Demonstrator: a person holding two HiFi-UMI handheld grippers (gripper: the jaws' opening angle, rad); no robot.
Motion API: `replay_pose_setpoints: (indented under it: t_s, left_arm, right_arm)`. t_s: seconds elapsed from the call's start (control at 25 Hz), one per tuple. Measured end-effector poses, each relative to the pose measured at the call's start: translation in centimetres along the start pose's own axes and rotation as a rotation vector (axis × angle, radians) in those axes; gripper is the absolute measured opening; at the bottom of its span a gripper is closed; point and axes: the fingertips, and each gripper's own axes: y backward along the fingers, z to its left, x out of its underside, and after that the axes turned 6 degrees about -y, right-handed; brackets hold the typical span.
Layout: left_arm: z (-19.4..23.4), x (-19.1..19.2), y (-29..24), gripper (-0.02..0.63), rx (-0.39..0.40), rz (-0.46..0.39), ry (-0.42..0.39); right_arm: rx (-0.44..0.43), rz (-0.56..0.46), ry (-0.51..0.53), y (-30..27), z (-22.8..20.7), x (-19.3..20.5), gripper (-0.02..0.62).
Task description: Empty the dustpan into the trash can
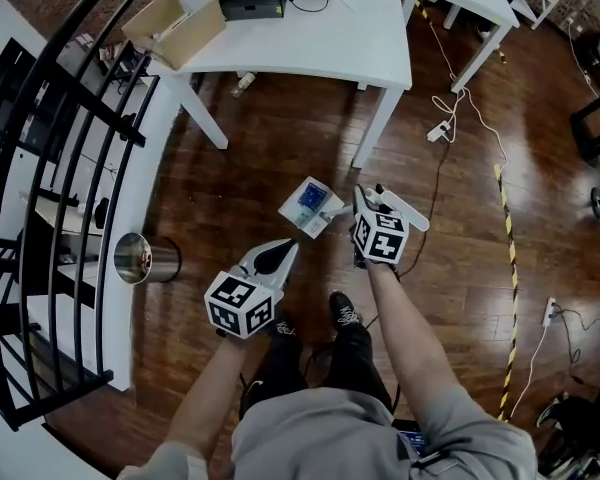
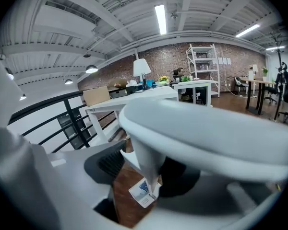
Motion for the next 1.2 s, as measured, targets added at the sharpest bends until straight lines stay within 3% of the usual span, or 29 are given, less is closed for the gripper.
replay_pose_setpoints:
  t_s: [0.36,0.56,0.92,1.2]
  left_arm:
    - [-0.4,0.1,1.6,-0.027,-0.035,-0.006,0.003]
    - [-0.2,-0.1,3.8,-0.028,-0.094,-0.040,0.018]
    - [2.2,0.2,11.8,-0.028,-0.309,-0.136,0.061]
    - [8.1,1.5,24.5,-0.027,-0.533,-0.203,0.055]
  right_arm:
    - [-0.138,-0.045,0.175,3.3,3.7,-3.5,0.193]
    - [-0.267,-0.055,0.251,5.7,7.5,-5.4,0.193]
    - [-0.575,-0.063,0.357,10.3,19.1,-7.4,0.193]
    - [-0.769,-0.112,0.421,12.8,33.4,-8.5,0.193]
